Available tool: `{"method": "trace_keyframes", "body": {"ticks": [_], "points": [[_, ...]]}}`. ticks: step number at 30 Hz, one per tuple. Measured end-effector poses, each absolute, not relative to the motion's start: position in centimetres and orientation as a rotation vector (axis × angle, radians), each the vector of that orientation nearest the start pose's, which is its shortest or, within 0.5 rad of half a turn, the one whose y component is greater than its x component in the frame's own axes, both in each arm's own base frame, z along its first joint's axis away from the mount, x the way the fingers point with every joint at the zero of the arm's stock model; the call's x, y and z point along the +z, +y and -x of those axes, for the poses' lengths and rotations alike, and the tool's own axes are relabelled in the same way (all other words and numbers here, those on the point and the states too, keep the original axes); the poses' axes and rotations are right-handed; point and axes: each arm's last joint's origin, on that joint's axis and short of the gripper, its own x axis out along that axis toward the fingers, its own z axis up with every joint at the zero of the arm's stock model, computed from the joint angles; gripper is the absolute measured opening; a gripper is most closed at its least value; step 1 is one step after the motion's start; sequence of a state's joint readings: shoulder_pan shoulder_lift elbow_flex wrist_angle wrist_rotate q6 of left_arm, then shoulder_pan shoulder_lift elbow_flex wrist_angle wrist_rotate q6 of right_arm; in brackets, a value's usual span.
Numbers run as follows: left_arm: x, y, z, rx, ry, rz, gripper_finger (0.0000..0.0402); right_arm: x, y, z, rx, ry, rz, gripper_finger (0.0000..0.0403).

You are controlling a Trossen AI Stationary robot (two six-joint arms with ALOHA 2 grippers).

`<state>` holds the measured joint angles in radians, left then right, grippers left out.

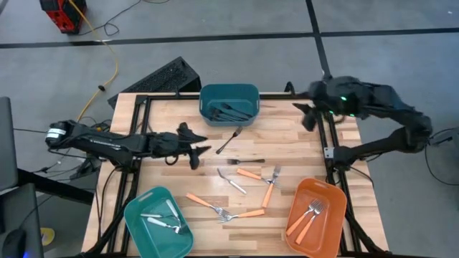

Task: Sort silverware by color (type)
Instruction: Put the black fork into the blue bin

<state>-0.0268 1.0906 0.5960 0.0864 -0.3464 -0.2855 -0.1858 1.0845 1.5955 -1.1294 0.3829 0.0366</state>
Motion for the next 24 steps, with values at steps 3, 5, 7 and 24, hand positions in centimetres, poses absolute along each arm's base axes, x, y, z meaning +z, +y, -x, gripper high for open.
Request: {"method": "trace_keyframes", "body": {"ticks": [3,5,7,24], "points": [[23.5,0.3,-24.8,0.362,0.373,0.178,0.0168,45.2,-2.7,-13.4,-0.530,0.612,-0.049,0.0198],[23.3,0.3,-26.0,0.363,0.376,0.162,0.0168,44.7,-2.0,-12.6,-0.503,0.611,-0.095,0.0198],[22.9,0.2,-27.2,0.349,0.404,0.133,0.0168,43.7,-1.3,-12.1,-0.470,0.617,-0.122,0.0198],[19.6,-1.5,-35.8,0.160,0.535,-0.046,0.0168,32.4,2.8,-11.5,-0.330,0.548,-0.028,0.0195]]}}
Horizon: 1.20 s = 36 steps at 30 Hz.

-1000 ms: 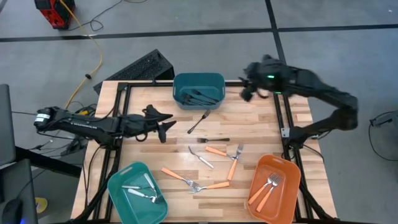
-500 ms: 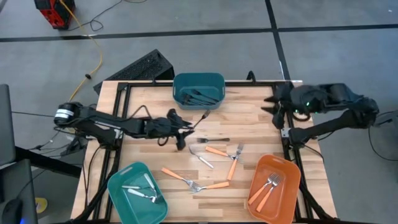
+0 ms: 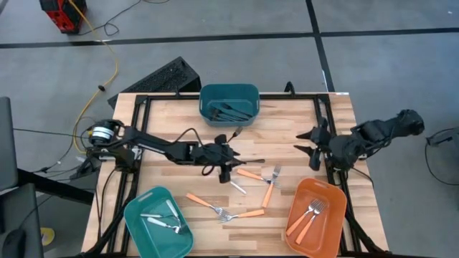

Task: Sort silverware by color (type)
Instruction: Put the black fork into the blue bin

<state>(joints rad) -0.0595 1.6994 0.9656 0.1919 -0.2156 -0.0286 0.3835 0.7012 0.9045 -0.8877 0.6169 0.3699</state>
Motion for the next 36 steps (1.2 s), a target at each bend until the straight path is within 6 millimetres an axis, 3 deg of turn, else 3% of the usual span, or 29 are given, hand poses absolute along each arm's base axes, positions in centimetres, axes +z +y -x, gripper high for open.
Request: {"method": "trace_keyframes", "body": {"ticks": [10,21,30,36], "points": [[16.8,-0.6,-37.8,0.097,0.611,-0.129,0.0168,28.8,3.7,-10.3,-0.320,0.546,-0.106,0.0192],[13.4,0.5,-38.7,0.076,0.654,-0.134,0.0168,28.9,4.0,-10.2,-0.308,0.510,-0.118,0.0189],[13.4,2.0,-39.8,0.060,0.632,-0.129,0.0168,29.0,4.0,-10.3,-0.307,0.501,-0.125,0.0189],[12.7,2.0,-40.8,0.024,0.728,-0.152,0.0168,29.0,4.0,-10.3,-0.307,0.500,-0.127,0.0189]]}}
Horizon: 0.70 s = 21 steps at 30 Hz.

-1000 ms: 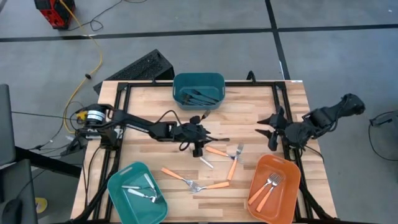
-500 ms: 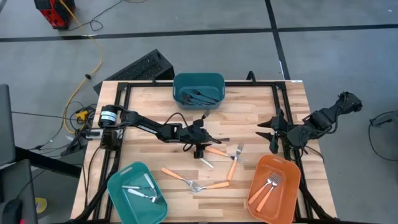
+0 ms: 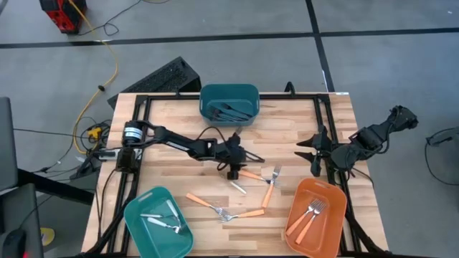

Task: Sort silverware by color (type)
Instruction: Put the black fork into the blue bin

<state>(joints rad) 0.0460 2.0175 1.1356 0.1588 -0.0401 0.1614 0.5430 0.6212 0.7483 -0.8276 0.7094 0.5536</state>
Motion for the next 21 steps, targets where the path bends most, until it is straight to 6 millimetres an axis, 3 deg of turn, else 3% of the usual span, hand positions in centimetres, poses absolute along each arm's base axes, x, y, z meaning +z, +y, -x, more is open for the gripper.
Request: {"method": "trace_keyframes", "body": {"ticks": [16,21], "points": [[10.8,2.4,-40.8,0.039,0.811,-0.125,0.0165,29.0,4.1,-10.4,-0.306,0.500,-0.131,0.0189],[10.7,2.7,-40.5,0.039,0.848,-0.088,0.0121,29.0,4.1,-10.4,-0.307,0.499,-0.131,0.0189]]}}
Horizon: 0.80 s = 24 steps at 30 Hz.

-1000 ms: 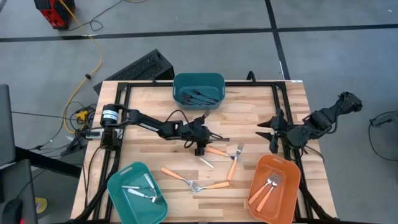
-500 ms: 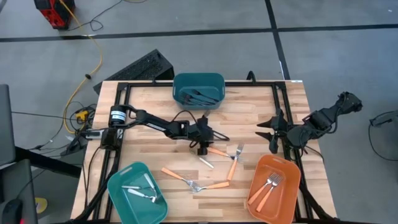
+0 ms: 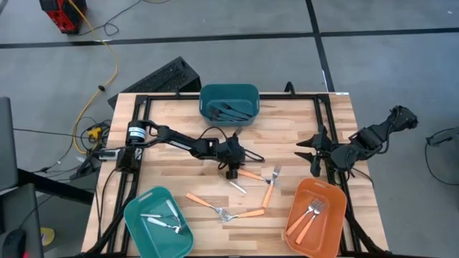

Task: Sort silverware by color (type)
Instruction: Put the black fork into the blue bin

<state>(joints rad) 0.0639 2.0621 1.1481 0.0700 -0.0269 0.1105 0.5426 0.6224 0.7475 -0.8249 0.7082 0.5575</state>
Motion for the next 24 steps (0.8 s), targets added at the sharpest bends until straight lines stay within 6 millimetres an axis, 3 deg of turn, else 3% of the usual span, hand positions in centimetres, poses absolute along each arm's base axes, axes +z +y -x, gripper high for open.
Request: {"method": "trace_keyframes", "body": {"ticks": [10,24], "points": [[10.50,2.84,-40.28,0.062,0.871,-0.037,0.0010,29.01,4.07,-10.39,-0.307,0.495,-0.137,0.0189],[11.36,2.96,-40.54,0.095,0.797,0.015,0.0001,29.04,4.01,-10.39,-0.334,0.479,-0.156,0.0189]]}}
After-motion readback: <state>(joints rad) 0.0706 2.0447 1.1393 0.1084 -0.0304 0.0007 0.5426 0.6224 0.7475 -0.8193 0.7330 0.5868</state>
